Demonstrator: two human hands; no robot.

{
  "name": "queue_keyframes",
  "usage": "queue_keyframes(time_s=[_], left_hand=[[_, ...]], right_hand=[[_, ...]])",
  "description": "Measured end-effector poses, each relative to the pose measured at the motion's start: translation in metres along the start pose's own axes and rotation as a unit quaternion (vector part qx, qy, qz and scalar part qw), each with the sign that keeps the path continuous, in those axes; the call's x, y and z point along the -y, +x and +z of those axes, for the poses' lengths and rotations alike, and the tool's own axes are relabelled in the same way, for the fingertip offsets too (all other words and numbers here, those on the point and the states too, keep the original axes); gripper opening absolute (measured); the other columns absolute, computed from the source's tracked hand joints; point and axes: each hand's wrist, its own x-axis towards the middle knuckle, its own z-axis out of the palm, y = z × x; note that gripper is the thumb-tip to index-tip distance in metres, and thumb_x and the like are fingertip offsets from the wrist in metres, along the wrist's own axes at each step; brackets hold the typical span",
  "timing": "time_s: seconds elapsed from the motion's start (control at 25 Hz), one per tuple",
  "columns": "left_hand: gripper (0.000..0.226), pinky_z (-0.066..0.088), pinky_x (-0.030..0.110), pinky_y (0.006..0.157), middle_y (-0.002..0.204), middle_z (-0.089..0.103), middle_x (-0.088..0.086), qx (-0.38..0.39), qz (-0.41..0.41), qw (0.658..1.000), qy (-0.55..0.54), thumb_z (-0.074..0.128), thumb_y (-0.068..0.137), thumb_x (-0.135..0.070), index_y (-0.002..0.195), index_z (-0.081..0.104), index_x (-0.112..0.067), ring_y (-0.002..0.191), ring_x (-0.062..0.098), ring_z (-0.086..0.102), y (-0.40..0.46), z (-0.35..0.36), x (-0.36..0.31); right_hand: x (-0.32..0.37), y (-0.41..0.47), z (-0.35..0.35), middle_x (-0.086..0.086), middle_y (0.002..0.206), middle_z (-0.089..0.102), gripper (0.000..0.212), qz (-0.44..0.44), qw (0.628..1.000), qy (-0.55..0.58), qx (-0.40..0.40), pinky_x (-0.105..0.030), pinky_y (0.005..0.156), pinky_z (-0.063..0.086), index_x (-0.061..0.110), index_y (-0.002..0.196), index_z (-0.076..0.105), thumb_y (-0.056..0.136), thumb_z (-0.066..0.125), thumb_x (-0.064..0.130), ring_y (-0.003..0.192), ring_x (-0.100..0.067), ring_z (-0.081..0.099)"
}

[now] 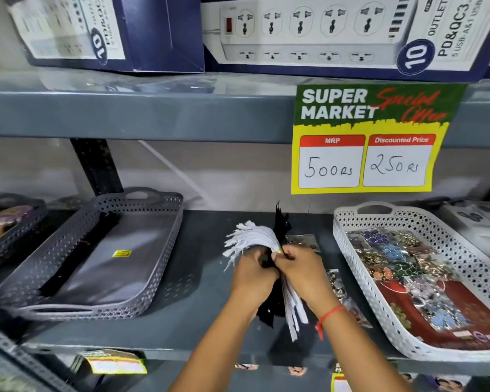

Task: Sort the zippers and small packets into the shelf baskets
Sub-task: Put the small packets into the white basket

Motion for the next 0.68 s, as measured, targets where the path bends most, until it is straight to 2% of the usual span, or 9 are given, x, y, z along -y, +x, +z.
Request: queue_keyframes(time_s=[0.08, 0.16, 0.24, 0.28, 0.36, 0.4, 0.48, 0.6, 0.68], left_hand=[[0.019, 0.044, 0.033, 0.066, 0.069, 0.059, 0.006, -0.026, 0.040, 0.999, 0.012, 0.051, 0.071, 0.000, 0.067, 0.055, -0.018, 0.070, 0.023, 0.054, -0.001, -0.016, -0.010], [0.011, 0.049, 0.044, 0.073, 0.076, 0.065, 0.021, -0.067, 0.070, 0.995, 0.040, 0.048, 0.064, -0.013, 0.069, 0.057, -0.016, 0.080, 0.038, 0.061, 0.000, -0.039, -0.016], [0.008, 0.047, 0.044, 0.069, 0.080, 0.066, 0.026, -0.104, 0.079, 0.989, 0.074, 0.049, 0.064, -0.014, 0.065, 0.055, -0.019, 0.091, 0.045, 0.061, 0.005, -0.066, -0.011], [0.010, 0.042, 0.039, 0.063, 0.076, 0.065, 0.023, -0.125, 0.069, 0.984, 0.104, 0.051, 0.068, -0.012, 0.063, 0.054, -0.020, 0.091, 0.045, 0.061, 0.008, -0.079, -0.005], [0.015, 0.032, 0.033, 0.057, 0.080, 0.068, 0.016, -0.156, 0.018, 0.969, 0.188, 0.054, 0.076, -0.004, 0.070, 0.058, -0.017, 0.088, 0.040, 0.061, 0.012, -0.103, 0.014], [0.016, 0.031, 0.032, 0.058, 0.086, 0.070, 0.017, -0.160, -0.006, 0.962, 0.223, 0.053, 0.079, -0.002, 0.073, 0.058, -0.015, 0.088, 0.037, 0.061, 0.013, -0.111, 0.025], [0.016, 0.036, 0.033, 0.062, 0.094, 0.072, 0.021, -0.142, -0.033, 0.957, 0.250, 0.050, 0.082, 0.001, 0.078, 0.061, -0.010, 0.092, 0.035, 0.065, 0.011, -0.117, 0.050], [0.020, 0.040, 0.034, 0.064, 0.096, 0.073, 0.024, -0.124, -0.075, 0.949, 0.280, 0.049, 0.085, -0.001, 0.089, 0.068, 0.000, 0.093, 0.038, 0.066, 0.011, -0.117, 0.075], [0.023, 0.038, 0.032, 0.064, 0.098, 0.072, 0.024, -0.118, -0.102, 0.939, 0.308, 0.046, 0.090, -0.005, 0.093, 0.067, 0.002, 0.093, 0.038, 0.065, 0.013, -0.118, 0.081]], right_hand=[[0.022, 0.003, 0.002, 0.002, 0.048, 0.033, 0.048, -0.041, 0.999, 0.015, 0.007, -0.027, 0.049, 0.022, 0.019, 0.048, 0.031, 0.086, 0.060, 0.014, 0.053, -0.012, 0.031], [0.044, 0.008, 0.014, 0.001, 0.048, 0.033, 0.049, -0.068, 0.997, 0.034, 0.015, -0.029, 0.050, 0.022, 0.019, 0.047, 0.031, 0.086, 0.060, 0.016, 0.055, -0.012, 0.032], [0.065, 0.012, 0.039, 0.001, 0.046, 0.032, 0.051, -0.068, 0.996, 0.055, 0.028, -0.029, 0.049, 0.021, 0.018, 0.046, 0.029, 0.087, 0.060, 0.017, 0.055, -0.013, 0.032], [0.071, 0.013, 0.056, 0.000, 0.047, 0.034, 0.052, -0.058, 0.996, 0.063, 0.040, -0.030, 0.051, 0.020, 0.018, 0.046, 0.029, 0.087, 0.060, 0.017, 0.057, -0.015, 0.033], [0.074, 0.014, 0.096, -0.016, 0.056, 0.049, 0.046, -0.030, 0.995, 0.061, 0.071, -0.030, 0.056, 0.023, 0.015, 0.047, 0.037, 0.089, 0.057, 0.015, 0.064, -0.018, 0.039], [0.070, 0.013, 0.115, -0.025, 0.068, 0.057, 0.039, -0.009, 0.995, 0.048, 0.086, -0.029, 0.058, 0.026, 0.011, 0.052, 0.046, 0.089, 0.055, 0.015, 0.067, -0.019, 0.043], [0.060, 0.010, 0.145, -0.027, 0.086, 0.065, 0.025, 0.042, 0.992, 0.025, 0.117, -0.031, 0.065, 0.039, 0.002, 0.072, 0.062, 0.090, 0.052, 0.016, 0.077, -0.025, 0.057], [0.045, 0.010, 0.165, -0.026, 0.109, 0.069, 0.031, 0.071, 0.985, -0.025, 0.155, -0.035, 0.080, 0.050, -0.003, 0.099, 0.067, 0.090, 0.053, 0.023, 0.102, -0.036, 0.066], [0.042, 0.017, 0.164, -0.028, 0.100, 0.070, 0.039, 0.058, 0.980, -0.043, 0.188, -0.035, 0.076, 0.049, -0.005, 0.092, 0.068, 0.090, 0.056, 0.033, 0.100, -0.038, 0.066]])
